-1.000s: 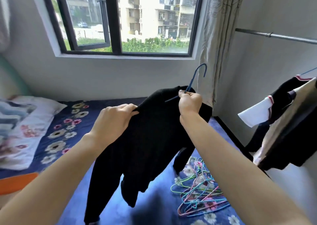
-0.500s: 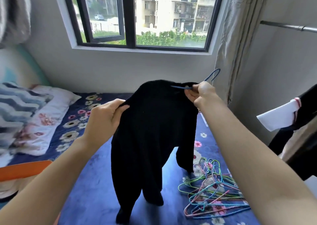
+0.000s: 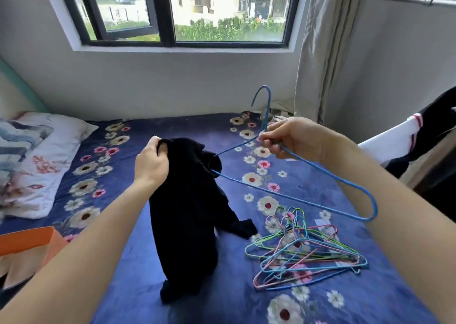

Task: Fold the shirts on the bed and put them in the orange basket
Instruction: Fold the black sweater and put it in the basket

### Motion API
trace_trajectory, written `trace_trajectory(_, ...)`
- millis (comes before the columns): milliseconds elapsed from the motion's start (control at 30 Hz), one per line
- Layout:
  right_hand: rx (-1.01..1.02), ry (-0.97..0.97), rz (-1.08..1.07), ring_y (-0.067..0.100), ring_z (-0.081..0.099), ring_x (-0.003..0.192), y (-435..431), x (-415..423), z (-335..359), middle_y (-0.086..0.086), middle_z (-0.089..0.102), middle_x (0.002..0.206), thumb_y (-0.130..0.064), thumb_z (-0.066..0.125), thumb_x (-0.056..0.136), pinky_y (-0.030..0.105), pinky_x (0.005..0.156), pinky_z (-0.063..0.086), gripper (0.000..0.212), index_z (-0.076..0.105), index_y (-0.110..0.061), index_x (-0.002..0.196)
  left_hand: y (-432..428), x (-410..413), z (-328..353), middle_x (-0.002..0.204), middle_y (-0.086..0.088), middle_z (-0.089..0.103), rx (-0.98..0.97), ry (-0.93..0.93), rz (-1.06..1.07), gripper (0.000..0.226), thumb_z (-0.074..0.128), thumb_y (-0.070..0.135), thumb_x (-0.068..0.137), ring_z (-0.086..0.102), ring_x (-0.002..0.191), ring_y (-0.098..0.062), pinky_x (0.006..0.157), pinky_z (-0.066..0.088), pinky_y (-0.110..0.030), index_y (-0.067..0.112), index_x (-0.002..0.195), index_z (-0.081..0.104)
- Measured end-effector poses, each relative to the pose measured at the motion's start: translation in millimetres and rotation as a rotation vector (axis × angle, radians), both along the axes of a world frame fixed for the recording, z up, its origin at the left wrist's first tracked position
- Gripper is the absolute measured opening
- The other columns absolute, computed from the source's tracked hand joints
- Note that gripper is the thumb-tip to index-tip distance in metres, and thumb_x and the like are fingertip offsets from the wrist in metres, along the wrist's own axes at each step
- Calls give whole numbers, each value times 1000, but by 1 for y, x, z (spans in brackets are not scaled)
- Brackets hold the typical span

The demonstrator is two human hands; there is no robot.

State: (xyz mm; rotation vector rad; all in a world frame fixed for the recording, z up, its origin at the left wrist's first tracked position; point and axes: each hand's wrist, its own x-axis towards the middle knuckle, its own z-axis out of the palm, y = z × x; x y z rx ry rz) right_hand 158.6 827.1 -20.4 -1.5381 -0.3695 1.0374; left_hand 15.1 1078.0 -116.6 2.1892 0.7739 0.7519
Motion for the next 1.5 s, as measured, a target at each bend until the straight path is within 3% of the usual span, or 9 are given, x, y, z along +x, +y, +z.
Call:
trace_trajectory(300, -714, -730, 81, 22, 42, 63, -118, 9, -173, -1, 37, 58, -36, 39, 101, 34, 60, 30, 45, 32, -16, 61, -42, 10, -68, 83, -5, 58, -27, 270, -213, 20, 42, 26, 100, 51, 82, -24, 70, 31, -31, 12, 90, 53)
trace_trajectory(500, -993, -625, 391, 32, 56, 111, -164, 30, -270, 20, 61, 121, -32, 33, 104, 32, 82, 39, 33, 58, -12, 96, -55, 17, -97, 86, -6, 60, -127, 468, -230, 25, 39, 30, 101, 55, 84, -25, 72, 37, -35, 13, 89, 51)
trace_trajectory(667, -1016, -529, 403, 25, 56, 103, -165, 67, -299, 8, 62, 97, -35, 44, 100, 28, 72, 34, 24, 58, -18, 89, -62, 18, -93, 69, 5, 53, -383, 362, -245, 27, 41, 28, 102, 50, 59, -1, 56, 38, -16, 18, 80, 54)
trace_trajectory(767, -1150, -676, 109, 32, 52, 116, -151, 88, -308, 16, 59, 120, -36, 47, 98, 35, 87, 41, 34, 57, -6, 110, -56, 9, -85, 86, 6, 68, -573, 300, -241, 23, 42, 31, 101, 64, 78, -6, 68, 48, -19, 22, 96, 62)
trace_trajectory(967, -664, -470, 194, 26, 61, 99, -55, 35, -311, 11, 67, 103, -19, 63, 87, 31, 82, 44, 24, 65, -7, 108, -46, -6, -57, 109, 1, 71, -846, 177, -230, 27, 43, 31, 98, 67, 100, -12, 76, 54, -20, 20, 113, 63)
trace_trajectory(1133, -512, -590, 319, 22, 21, 138, 29, -31, -296, -2, 25, 149, -42, 76, 72, 44, 109, 27, 98, 19, -28, 150, -30, -21, -19, 98, 2, 72, -973, -21, -300, 27, 45, 29, 92, 68, 87, -9, 70, 55, -19, 17, 108, 63)
trace_trajectory(1267, -223, -569, -12, 17, 60, 108, 64, -33, -267, -6, 64, 106, -24, 63, 84, 47, 94, 44, 20, 68, -33, 101, -1, -43, 13, 82, 6, 71, -930, -152, -357, 22, 47, 30, 85, 68, 74, -4, 63, 54, -16, 20, 96, 64)
trace_trajectory(1367, -81, -533, -122, 8, 56, 72, 63, -14, -215, -8, 61, 72, 2, 55, 87, 24, 70, 45, 29, 67, -24, 84, 35, -64, 25, 80, 13, 71, -772, -118, -362, 20, 48, 32, 85, 66, 74, 1, 63, 51, -12, 23, 96, 63)
trace_trajectory(1500, -80, -596, -109, 16, 51, 78, 65, -7, -142, 7, 59, 85, -8, 57, 92, 32, 70, 39, 13, 67, -4, 98, 85, -86, 27, 96, 11, 68, -332, 149, -343, 19, 42, 29, 100, 60, 89, -2, 86, 48, -14, 26, 100, 61)
